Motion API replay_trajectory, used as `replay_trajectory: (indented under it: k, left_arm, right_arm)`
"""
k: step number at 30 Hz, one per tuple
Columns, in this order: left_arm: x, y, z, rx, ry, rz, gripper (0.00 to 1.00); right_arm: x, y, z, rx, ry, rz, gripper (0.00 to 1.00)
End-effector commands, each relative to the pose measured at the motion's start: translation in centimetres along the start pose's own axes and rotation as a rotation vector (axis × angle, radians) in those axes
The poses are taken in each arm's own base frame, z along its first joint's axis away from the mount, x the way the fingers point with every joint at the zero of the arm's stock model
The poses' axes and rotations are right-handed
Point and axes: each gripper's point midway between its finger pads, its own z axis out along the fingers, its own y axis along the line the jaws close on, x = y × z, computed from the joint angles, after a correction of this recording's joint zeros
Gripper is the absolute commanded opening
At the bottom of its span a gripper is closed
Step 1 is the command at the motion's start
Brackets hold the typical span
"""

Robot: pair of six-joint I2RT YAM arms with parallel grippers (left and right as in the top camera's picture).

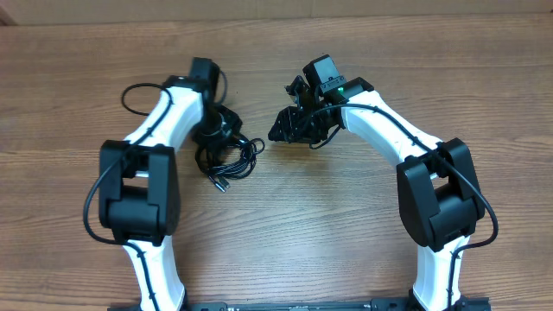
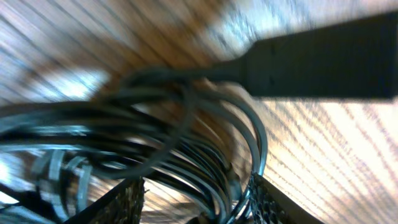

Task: Untangle cables

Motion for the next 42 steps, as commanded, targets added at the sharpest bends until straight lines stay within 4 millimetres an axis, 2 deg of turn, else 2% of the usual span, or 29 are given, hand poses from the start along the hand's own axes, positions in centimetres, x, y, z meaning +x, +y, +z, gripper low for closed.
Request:
replay_trajectory:
  k: [1, 4, 8, 10, 12, 14, 15, 17, 21, 24, 30, 33, 39, 42]
  left_arm:
    - [0.6, 1.4, 2.5, -0.089, -0.013, -0.016, 0.54]
    - [1.2, 2.2, 3.6, -0.131, 0.010, -0.014, 0.48]
    - [1.3, 2.7, 3.8, -0.152, 0.022, 0.006, 0.30]
    - [1.3, 2.0, 3.4, -0.118, 0.049, 0.074, 0.22]
    - [1.3, 0.5, 2.5, -0.035, 0.110, 0.197, 0.04]
    - [1.4, -1.5, 1.2, 0.083, 0.173, 0.328, 0.04]
    - [1.9, -3.7, -0.7, 0.234, 0.245, 0.448, 0.04]
    - [2.9, -5.8, -3.0, 0.405, 0.320, 0.557, 0.04]
    - [5.0, -8.4, -7.5, 0.688, 0.462, 0.653, 0.04]
    - [6.2, -9.2, -9.8, 0.830, 0.553, 0.669, 0.04]
    - [8.1, -9.8, -12.0, 0.947, 0.667, 0.668, 0.04]
    - [8.4, -9.8, -12.4, 0.965, 0.687, 0.667, 0.04]
    - [8.5, -9.7, -12.3, 0.954, 0.688, 0.662, 0.04]
    - [9.0, -9.8, -12.3, 0.955, 0.702, 0.667, 0.04]
  right_arm:
    - [-0.2, 0.0, -0.1, 0.004, -0.008, -0.003, 0.52]
    - [0.0, 0.0, -0.1, 0.006, -0.004, 0.000, 0.51]
    - [0.0, -0.1, -0.1, 0.010, -0.002, 0.003, 0.50]
    - [-0.1, -0.2, -0.2, 0.007, -0.005, 0.005, 0.48]
    - [-0.3, 0.0, -0.7, -0.032, -0.002, 0.015, 0.48]
    - [-0.2, 0.8, -1.4, -0.128, 0.016, -0.005, 0.49]
    - [0.0, 1.9, -2.6, -0.260, 0.035, -0.069, 0.49]
    - [0.3, 2.3, -3.9, -0.356, 0.041, -0.121, 0.51]
    - [0.9, 1.2, -5.0, -0.376, 0.046, -0.173, 0.53]
    - [1.6, 1.3, -5.4, -0.405, 0.059, -0.222, 0.53]
    - [1.4, 5.3, -7.6, -0.673, 0.009, -0.320, 0.52]
    - [1.1, 6.9, -9.0, -0.794, -0.016, -0.349, 0.51]
    - [1.2, 8.3, -10.6, -0.915, -0.028, -0.373, 0.47]
    - [1.3, 8.4, -10.5, -0.919, -0.023, -0.374, 0.47]
